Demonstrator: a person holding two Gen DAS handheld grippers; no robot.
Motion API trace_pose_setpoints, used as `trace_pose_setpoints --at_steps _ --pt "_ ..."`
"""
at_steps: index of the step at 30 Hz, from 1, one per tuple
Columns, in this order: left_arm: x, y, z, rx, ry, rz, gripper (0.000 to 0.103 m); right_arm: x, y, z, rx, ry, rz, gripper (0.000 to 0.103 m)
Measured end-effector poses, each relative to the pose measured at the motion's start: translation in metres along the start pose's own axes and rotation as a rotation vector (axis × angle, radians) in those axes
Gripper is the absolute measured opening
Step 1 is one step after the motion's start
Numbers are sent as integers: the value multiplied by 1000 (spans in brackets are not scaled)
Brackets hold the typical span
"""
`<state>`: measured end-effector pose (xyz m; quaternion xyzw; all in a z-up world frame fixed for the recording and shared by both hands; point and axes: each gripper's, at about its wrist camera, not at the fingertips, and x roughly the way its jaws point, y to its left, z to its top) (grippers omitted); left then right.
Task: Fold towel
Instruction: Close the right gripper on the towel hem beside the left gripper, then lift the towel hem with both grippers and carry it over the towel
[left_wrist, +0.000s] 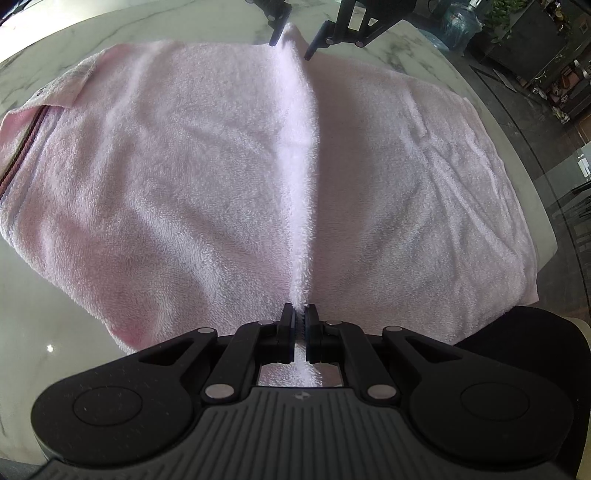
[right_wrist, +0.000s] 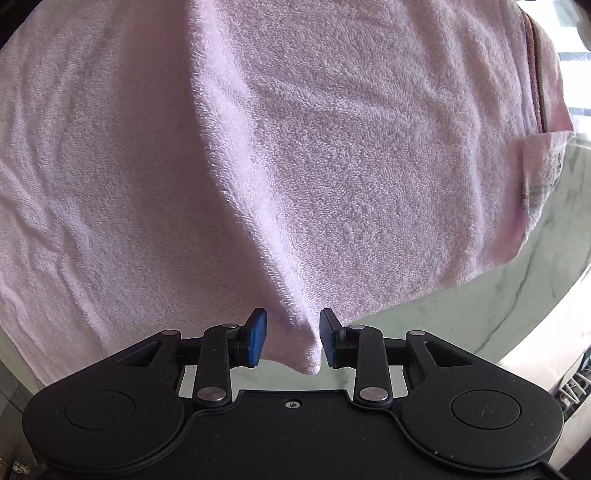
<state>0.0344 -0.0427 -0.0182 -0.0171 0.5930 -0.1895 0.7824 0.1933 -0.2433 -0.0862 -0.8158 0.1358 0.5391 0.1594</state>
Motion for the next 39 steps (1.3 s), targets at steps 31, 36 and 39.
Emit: trace_pose_setpoints --at_steps 31,36,39 --pt "-39 4 -13 104 -58 76 3 -19 64 14 216 55 8 5" --pt "-57 10 -10 149 -78 136 3 -40 88 15 423 47 33 4" --pt "-70 14 -8 186 -94 160 3 -56 101 14 643 30 55 4"
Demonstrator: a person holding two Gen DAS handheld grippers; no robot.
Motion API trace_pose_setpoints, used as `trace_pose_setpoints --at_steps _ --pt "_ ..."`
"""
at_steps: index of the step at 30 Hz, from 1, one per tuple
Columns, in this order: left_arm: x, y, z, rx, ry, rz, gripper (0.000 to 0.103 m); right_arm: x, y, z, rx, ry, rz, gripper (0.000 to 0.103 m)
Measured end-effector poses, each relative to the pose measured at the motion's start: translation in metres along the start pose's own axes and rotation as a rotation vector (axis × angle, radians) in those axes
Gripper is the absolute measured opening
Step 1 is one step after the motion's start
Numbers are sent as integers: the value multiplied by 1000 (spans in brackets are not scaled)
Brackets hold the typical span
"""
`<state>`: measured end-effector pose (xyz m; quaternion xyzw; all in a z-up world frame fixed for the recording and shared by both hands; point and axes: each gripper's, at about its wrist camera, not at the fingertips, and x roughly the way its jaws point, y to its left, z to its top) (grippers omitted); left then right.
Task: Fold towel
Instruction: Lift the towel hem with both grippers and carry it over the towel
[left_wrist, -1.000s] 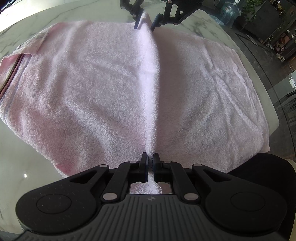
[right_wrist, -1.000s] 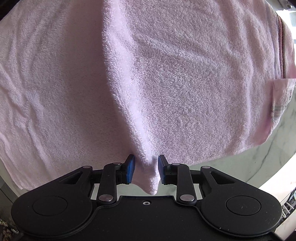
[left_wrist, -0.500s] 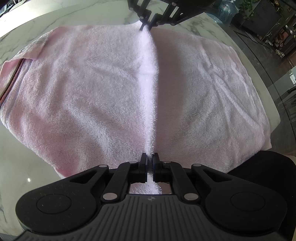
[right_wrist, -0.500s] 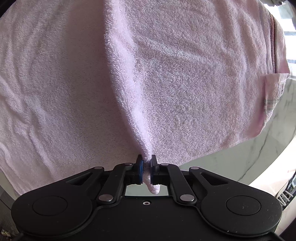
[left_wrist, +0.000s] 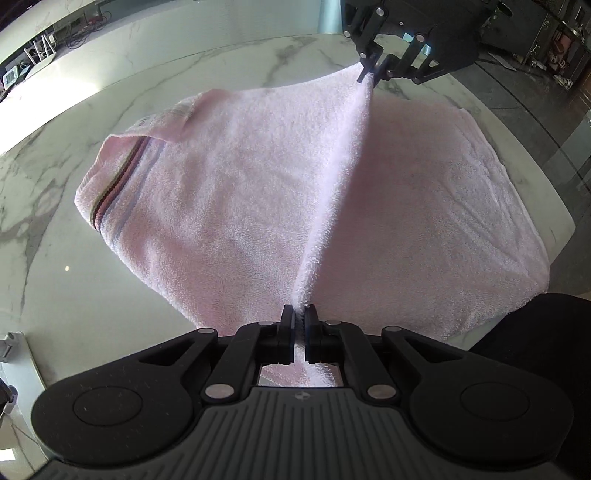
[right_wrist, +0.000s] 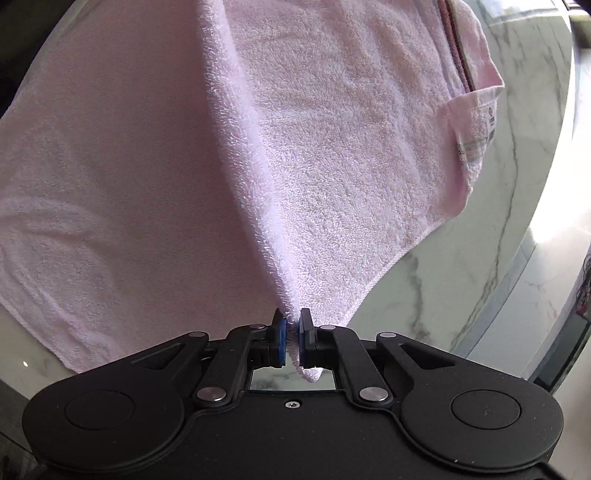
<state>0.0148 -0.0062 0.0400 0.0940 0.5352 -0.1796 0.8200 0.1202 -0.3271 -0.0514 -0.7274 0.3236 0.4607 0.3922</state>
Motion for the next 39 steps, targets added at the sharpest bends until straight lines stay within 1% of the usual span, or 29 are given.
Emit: trace_pose_setpoints --at_steps 1,2,3,7,10,11,12,14,17,20,23,26,31,35,38,39 --pt "-5 2 1 23 -7 14 3 -4 1 -2 68 -5 9 4" --pt "-10 4 2 42 -15 29 3 -12 -18 2 120 -14 14 4" --pt "-16 6 3 60 -22 44 3 -28 -44 18 182 -27 20 4" --pt "-38 16 10 134 -61 108 3 -78 -65 70 393 -77 52 4" --pt "-52 21 17 182 -83 148 3 -100 -64 71 539 -117 75 4" --pt "-57 22 20 202 -94 162 3 -104 -69 78 580 -132 82 4" --pt "-59 22 23 213 -99 171 3 -105 -70 76 635 -146 86 4" --pt "-69 25 31 243 -121 202 3 -120 -78 75 774 -183 87 4" --pt "-79 23 44 276 -154 252 3 -147 -84 79 866 -231 48 4" --pt "-90 21 61 295 -194 297 3 -178 -96 82 986 -286 1 4" --pt "-101 22 80 309 -232 340 3 -198 -108 86 1043 -327 -39 4" --pt "-109 25 100 318 -260 378 3 -229 -122 85 1105 -371 -94 4" --pt "-117 27 136 371 -312 456 3 -263 -155 87 1162 -392 -225 3" --pt "-117 28 162 420 -359 528 3 -285 -173 80 1206 -382 -317 3" --pt "-115 35 182 392 -377 523 3 -298 -189 71 1231 -376 -385 3" --pt "-115 36 186 393 -382 521 3 -292 -190 72 1240 -373 -394 3"
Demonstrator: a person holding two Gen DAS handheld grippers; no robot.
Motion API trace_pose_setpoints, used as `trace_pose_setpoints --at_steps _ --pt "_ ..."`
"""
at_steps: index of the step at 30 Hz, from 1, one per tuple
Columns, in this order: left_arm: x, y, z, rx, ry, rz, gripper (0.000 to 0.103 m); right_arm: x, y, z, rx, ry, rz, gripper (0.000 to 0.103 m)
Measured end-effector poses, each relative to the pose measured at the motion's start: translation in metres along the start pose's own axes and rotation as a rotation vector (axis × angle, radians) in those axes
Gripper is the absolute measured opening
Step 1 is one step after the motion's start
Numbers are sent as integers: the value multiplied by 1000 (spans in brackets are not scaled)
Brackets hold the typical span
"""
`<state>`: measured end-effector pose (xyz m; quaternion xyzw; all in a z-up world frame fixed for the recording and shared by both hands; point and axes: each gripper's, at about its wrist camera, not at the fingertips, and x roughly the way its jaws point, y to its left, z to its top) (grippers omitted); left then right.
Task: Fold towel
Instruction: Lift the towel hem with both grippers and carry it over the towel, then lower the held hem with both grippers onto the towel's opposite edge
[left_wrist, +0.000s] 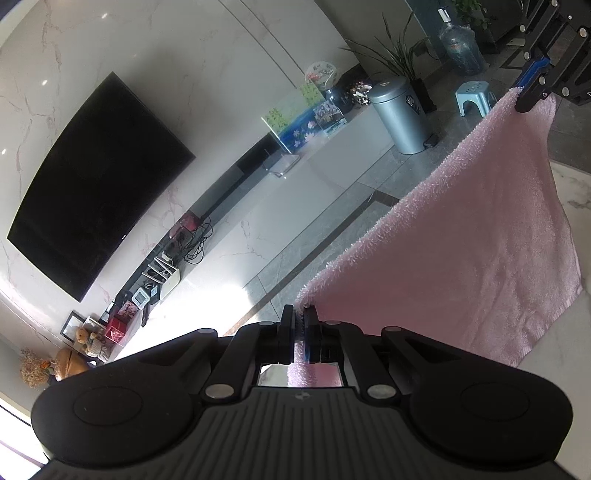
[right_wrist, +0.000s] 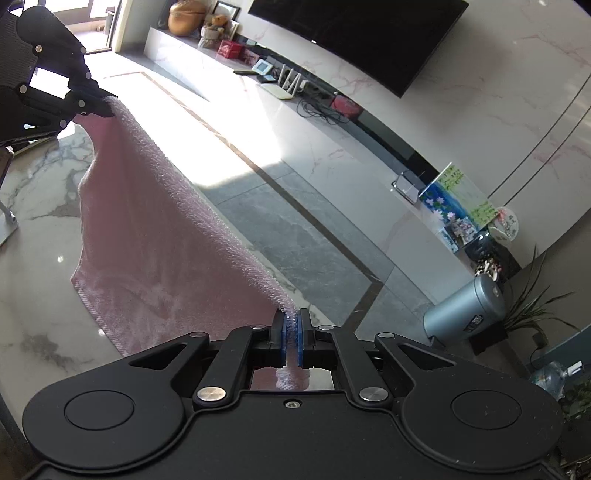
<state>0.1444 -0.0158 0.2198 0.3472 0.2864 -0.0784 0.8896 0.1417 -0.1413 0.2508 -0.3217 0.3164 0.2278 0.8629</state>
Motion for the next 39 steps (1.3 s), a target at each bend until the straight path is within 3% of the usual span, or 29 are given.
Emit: trace_pose_setpoints --at_steps 8,15,25,33,39 --pt "8 3 22 11 -28 34 3 25 -17 4 41 -51 -90 3" --pt "3 -16 7 49 -30 7 3 14 -7 -33 5 -4 -46 3" --pt "-14 -82 -70 175 43 -153 3 -4 47 -124 -56 124 119 3" --pt "-48 -124 -141 206 67 -277 3 -42 93 -199 -13 168 250 3" --pt "-74 -138 -179 203 53 -359 3 -59 117 -229 29 186 320 3"
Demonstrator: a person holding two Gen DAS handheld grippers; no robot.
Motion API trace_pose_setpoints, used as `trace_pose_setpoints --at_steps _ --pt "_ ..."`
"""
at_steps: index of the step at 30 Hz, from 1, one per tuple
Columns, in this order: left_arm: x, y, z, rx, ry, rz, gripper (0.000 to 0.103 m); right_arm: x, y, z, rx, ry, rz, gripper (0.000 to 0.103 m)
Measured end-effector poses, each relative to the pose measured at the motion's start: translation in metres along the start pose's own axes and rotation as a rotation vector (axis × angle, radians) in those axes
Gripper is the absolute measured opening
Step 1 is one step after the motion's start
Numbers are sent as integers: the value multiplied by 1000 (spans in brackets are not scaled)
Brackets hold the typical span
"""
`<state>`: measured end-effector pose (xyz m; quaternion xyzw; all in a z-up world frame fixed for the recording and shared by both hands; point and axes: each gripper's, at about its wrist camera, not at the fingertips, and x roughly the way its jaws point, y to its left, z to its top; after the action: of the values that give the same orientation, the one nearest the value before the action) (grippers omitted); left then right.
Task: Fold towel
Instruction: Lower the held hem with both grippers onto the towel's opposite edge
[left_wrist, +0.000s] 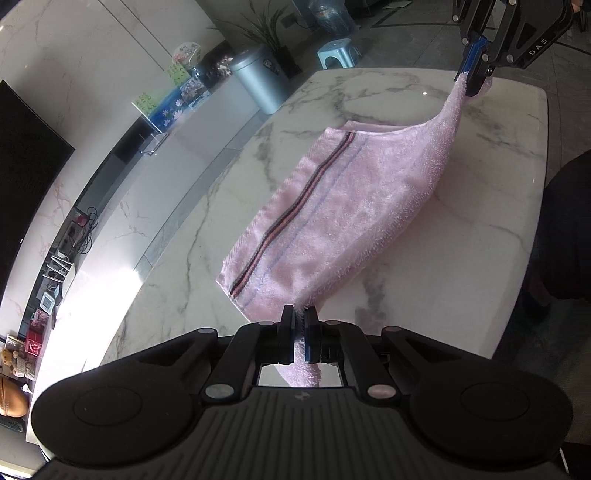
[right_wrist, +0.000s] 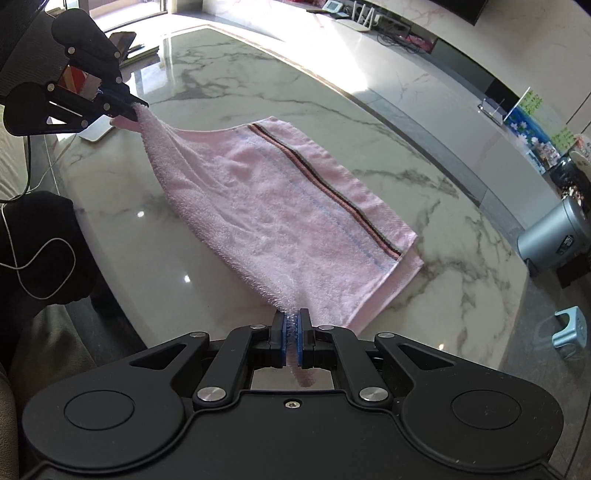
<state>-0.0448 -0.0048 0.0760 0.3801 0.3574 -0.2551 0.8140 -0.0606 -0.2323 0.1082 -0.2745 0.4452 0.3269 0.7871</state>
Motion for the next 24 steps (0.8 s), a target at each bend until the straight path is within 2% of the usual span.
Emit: trace_pose_setpoints --at_steps 7,12,24 --pt "-6 -24 -30 8 3 -74 4 7 13 -31 93 -6 59 3" --pt "-13 -28 -34 6 -7 -85 4 5 13 -43 154 -21 88 3" --pt "-6 -20 -29 -15 -9 -65 4 0 9 -24 127 -34 66 3"
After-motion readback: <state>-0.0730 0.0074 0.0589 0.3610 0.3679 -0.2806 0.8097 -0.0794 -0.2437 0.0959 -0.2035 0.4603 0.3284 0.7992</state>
